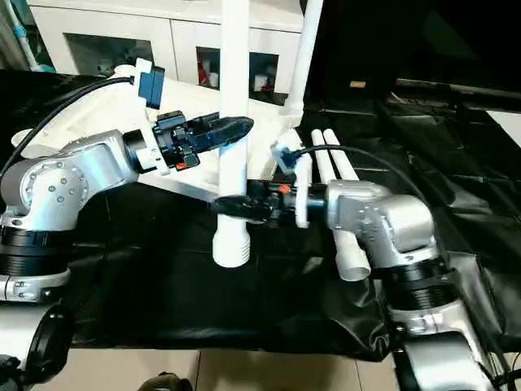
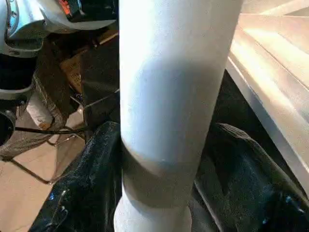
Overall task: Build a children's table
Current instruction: Pick table leg
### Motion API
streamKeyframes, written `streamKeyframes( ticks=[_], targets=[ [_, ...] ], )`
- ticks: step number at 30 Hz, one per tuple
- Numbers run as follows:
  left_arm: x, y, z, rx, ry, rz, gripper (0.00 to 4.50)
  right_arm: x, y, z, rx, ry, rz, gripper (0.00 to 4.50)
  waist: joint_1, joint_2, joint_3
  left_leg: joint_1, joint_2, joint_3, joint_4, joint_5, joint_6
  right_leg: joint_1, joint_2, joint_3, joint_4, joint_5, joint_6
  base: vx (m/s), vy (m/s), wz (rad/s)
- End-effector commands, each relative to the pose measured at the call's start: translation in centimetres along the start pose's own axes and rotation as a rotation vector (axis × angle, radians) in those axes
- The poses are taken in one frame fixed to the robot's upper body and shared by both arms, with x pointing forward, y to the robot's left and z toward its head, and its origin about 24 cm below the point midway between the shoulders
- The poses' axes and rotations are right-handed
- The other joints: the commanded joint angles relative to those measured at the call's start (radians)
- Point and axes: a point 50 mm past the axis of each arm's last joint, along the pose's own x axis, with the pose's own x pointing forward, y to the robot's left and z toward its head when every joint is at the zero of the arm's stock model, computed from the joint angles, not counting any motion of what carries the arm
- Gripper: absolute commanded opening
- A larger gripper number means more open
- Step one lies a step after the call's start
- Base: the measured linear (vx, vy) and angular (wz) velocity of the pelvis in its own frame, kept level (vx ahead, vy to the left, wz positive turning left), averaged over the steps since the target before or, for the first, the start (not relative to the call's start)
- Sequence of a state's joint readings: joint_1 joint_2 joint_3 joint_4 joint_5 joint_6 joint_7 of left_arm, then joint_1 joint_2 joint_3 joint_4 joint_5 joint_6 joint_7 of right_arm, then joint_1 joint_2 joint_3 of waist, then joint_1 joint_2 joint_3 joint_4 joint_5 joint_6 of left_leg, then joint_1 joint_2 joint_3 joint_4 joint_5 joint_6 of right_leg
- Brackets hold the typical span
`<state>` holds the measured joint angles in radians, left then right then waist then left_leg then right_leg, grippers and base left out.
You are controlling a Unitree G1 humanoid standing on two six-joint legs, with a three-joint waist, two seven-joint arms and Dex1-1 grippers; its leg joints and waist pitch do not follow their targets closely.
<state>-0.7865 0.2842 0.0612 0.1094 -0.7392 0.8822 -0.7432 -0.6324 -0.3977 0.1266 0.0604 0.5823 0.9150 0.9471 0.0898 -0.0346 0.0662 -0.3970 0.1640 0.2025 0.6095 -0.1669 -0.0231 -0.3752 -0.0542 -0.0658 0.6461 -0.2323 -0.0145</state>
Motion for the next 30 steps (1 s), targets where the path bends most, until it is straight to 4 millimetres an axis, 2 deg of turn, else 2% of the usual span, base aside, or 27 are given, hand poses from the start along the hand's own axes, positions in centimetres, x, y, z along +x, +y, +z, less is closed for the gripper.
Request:
streamKeyframes(
  ticks=[1, 22, 23, 26, 28, 30],
  targets=[
    [0.4, -0.5, 0.6, 0.022, 0.003, -0.033, 1.77, -0.1, -0.1, 0.0, 0.000, 0.014, -0.006, 2.94, 0.001, -0.003, -0.078, 0.031, 0.075, -0.036, -0.059, -0.073, 0.008, 0.044, -0.104, 0.062, -0.072, -0.015, -0.221, 0.000, 0.000, 0.00],
    [0.6, -0.7, 0.6, 0.013, -0.005, -0.053, 1.77, 0.6, 0.3, -1.1, 0.037, 0.025, 0.044, 2.94, 0.002, -0.001, -0.079, 0.031, 0.075, -0.037, -0.058, -0.075, 0.008, 0.045, -0.105, 0.062, -0.071, -0.006, -0.228, 0.000, 0.000, 0.00],
    [0.6, -0.7, 0.6, 0.013, -0.005, -0.053, 1.77, 0.6, 0.3, -1.1, 0.039, 0.025, 0.046, 2.66, 0.002, -0.001, -0.079, 0.031, 0.075, -0.037, -0.058, -0.075, 0.008, 0.045, -0.105, 0.062, -0.071, -0.006, -0.228, 0.000, 0.000, 0.00],
    [0.5, -0.6, 0.6, 0.013, -0.006, -0.051, 1.77, 0.6, 0.2, -1.3, 0.052, 0.023, 0.044, 2.54, 0.002, -0.001, -0.079, 0.032, 0.076, -0.037, -0.058, -0.075, 0.008, 0.044, -0.105, 0.062, -0.071, -0.004, -0.228, 0.000, 0.000, 0.00],
    [0.5, -0.6, 0.6, 0.013, -0.006, -0.050, 1.77, 0.6, 0.2, -1.3, 0.054, 0.022, 0.044, 2.21, 0.002, -0.001, -0.079, 0.032, 0.076, -0.037, -0.059, -0.078, 0.007, 0.044, -0.105, 0.061, -0.071, -0.010, -0.229, 0.000, 0.000, 0.00],
    [0.5, -0.6, 0.6, 0.013, -0.007, -0.049, 1.77, 0.6, 0.2, -1.3, 0.059, 0.019, 0.047, 2.15, 0.002, -0.001, -0.079, 0.032, 0.076, -0.037, -0.059, -0.074, 0.007, 0.043, -0.104, 0.061, -0.070, -0.006, -0.229, 0.000, 0.000, 0.00]
  ],
)
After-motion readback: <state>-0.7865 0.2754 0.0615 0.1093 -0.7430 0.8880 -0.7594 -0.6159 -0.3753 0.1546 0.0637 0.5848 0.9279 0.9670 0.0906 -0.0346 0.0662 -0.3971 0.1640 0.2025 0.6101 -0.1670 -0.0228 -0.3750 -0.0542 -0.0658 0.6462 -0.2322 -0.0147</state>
